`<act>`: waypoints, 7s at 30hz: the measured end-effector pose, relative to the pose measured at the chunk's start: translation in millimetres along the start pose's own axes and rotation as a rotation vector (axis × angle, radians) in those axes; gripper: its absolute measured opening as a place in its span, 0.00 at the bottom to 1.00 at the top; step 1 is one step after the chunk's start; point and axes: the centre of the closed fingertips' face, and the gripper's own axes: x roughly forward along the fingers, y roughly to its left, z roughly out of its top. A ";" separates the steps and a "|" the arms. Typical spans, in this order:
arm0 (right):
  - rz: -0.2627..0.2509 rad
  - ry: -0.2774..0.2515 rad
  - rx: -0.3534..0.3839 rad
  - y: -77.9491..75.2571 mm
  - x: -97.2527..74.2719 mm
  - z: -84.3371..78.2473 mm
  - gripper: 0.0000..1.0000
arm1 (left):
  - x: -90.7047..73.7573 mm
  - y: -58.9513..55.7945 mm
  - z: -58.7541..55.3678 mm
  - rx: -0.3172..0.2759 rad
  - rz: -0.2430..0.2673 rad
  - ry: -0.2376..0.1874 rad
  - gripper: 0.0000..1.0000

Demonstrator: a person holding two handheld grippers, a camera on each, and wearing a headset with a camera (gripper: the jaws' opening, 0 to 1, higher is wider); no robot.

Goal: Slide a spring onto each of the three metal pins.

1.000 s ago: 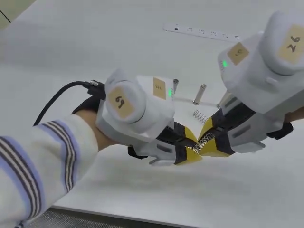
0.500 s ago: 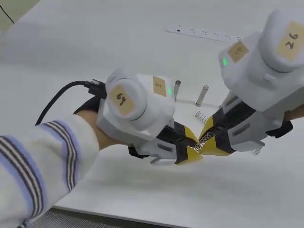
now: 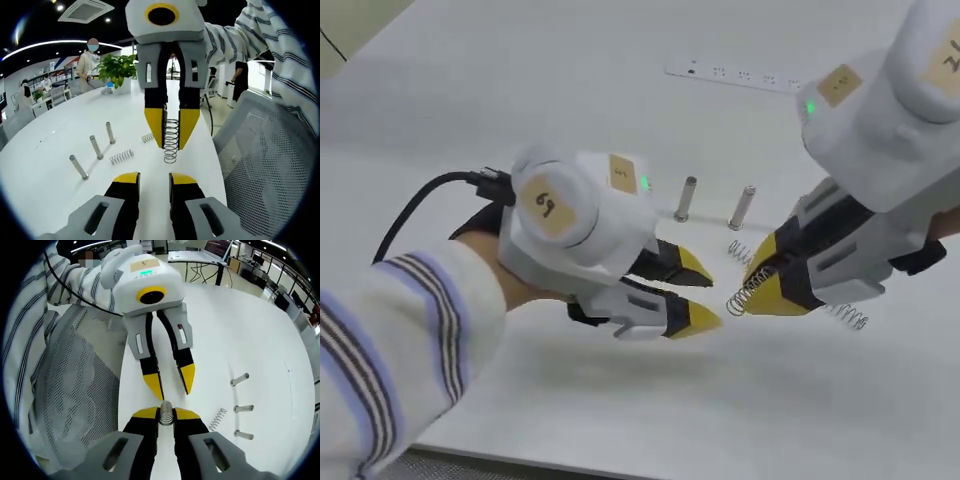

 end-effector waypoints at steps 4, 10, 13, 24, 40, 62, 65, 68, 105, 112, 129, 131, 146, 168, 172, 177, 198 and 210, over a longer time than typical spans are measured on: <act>-0.001 0.002 0.000 -0.9 -0.5 -1.7 0.08 | -6.3 8.5 -6.6 -0.074 0.020 -0.010 0.18; 0.013 0.004 0.006 1.2 0.4 -3.1 0.08 | -11.5 21.2 -10.8 -0.140 0.065 -0.021 0.30; 0.019 0.012 0.005 2.6 0.8 -4.7 0.08 | -11.8 26.0 -9.0 -0.148 0.079 -0.034 0.35; 0.023 0.022 0.004 4.8 -0.9 -6.8 0.08 | -12.6 40.8 -14.9 -0.189 0.137 -0.042 0.75; 0.023 0.019 0.016 2.9 -12.5 -2.2 0.08 | -13.0 55.5 -24.9 -0.216 0.206 -0.014 0.98; -0.059 0.090 0.014 -59.9 -43.5 14.9 0.08 | -15.5 66.5 -15.7 -0.235 0.232 -0.045 0.98; -0.064 0.104 -0.003 -69.2 -44.6 18.7 0.08 | -17.6 67.6 -15.2 -0.221 0.238 -0.046 0.98; -0.071 0.131 -0.035 -80.0 -47.0 22.6 0.08 | -19.6 69.1 -15.6 -0.232 0.243 -0.048 0.98; -0.082 0.242 -0.163 -151.7 1.1 38.6 0.08 | -30.7 83.4 -28.7 -0.259 0.301 -0.027 0.98; -0.068 0.249 -0.166 -147.1 8.7 37.6 0.08 | -31.9 84.0 -29.8 -0.270 0.306 -0.030 0.98; -0.050 0.252 -0.173 -149.2 19.5 42.1 0.08 | -38.3 88.1 -21.9 -0.294 0.323 -0.068 0.98; -0.050 0.251 -0.168 -150.7 19.6 43.2 0.08 | -38.6 87.9 -22.7 -0.294 0.323 -0.064 0.98; -0.033 0.278 -0.180 -148.7 18.9 39.5 0.08 | -37.7 87.6 -27.9 -0.289 0.321 -0.041 0.98; -0.028 0.304 -0.190 -153.5 45.9 22.2 0.08 | -41.5 92.1 -31.7 -0.303 0.323 -0.031 0.96; -0.034 0.300 -0.205 -156.9 52.7 20.5 0.08 | -41.3 93.4 -33.5 -0.297 0.318 -0.019 0.96; -0.027 0.311 -0.218 -160.0 59.2 18.6 0.08 | -42.9 95.3 -37.6 -0.306 0.316 -0.002 0.95; -0.003 0.325 -0.245 -159.8 70.2 10.9 0.10 | -52.2 94.9 -41.6 -0.321 0.333 0.008 0.94; -0.030 0.303 -0.267 -159.6 60.7 18.9 0.21 | -49.4 90.9 -41.4 -0.320 0.328 0.017 0.93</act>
